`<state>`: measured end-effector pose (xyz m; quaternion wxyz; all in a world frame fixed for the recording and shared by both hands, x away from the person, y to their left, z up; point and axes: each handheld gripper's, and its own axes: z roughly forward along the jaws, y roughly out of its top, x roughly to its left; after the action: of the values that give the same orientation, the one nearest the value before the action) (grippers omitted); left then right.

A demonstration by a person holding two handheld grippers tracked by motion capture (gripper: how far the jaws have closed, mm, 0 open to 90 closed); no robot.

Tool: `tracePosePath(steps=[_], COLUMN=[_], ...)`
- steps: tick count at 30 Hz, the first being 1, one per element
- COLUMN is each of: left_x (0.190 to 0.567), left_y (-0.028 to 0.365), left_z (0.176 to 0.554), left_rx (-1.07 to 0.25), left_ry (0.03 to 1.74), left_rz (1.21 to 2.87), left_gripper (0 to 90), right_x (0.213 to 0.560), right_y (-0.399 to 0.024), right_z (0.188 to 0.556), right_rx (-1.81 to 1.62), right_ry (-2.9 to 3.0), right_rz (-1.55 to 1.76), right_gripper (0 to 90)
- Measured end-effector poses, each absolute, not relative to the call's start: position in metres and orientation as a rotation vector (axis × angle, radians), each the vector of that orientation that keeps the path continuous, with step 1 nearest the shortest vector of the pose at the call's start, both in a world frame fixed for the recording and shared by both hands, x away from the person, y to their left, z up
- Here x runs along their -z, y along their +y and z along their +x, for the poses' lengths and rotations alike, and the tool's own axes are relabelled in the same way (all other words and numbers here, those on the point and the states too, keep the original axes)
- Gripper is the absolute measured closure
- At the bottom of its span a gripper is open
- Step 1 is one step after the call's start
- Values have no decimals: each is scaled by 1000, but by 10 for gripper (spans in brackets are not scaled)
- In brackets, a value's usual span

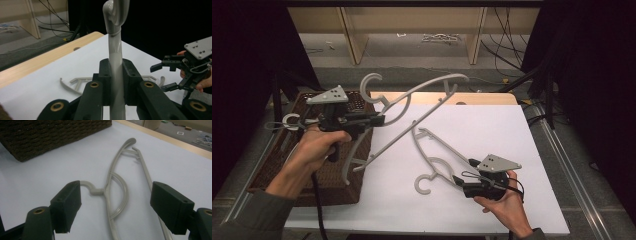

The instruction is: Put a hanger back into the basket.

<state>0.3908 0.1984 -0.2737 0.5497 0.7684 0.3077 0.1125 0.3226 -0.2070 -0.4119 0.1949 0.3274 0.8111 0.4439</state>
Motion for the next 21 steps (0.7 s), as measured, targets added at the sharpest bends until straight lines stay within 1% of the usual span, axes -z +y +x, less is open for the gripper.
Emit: tracePosePath(steps=[5, 12, 21], left_x=[268, 270, 284], left_y=[220, 252, 288], left_z=[393, 400, 404], left_rx=[-310, -360, -422], left_ry=[771, 856, 945], left_rz=[1802, 1793, 1783], left_gripper=[796, 796, 796], right_x=[414, 416, 417], right_y=[-207, -208, -208], right_z=[323, 324, 324], right_rx=[-1258, -1249, -1251], right_ry=[2264, 2271, 2267], right_rz=[918, 917, 925], right_gripper=[258, 258, 256])
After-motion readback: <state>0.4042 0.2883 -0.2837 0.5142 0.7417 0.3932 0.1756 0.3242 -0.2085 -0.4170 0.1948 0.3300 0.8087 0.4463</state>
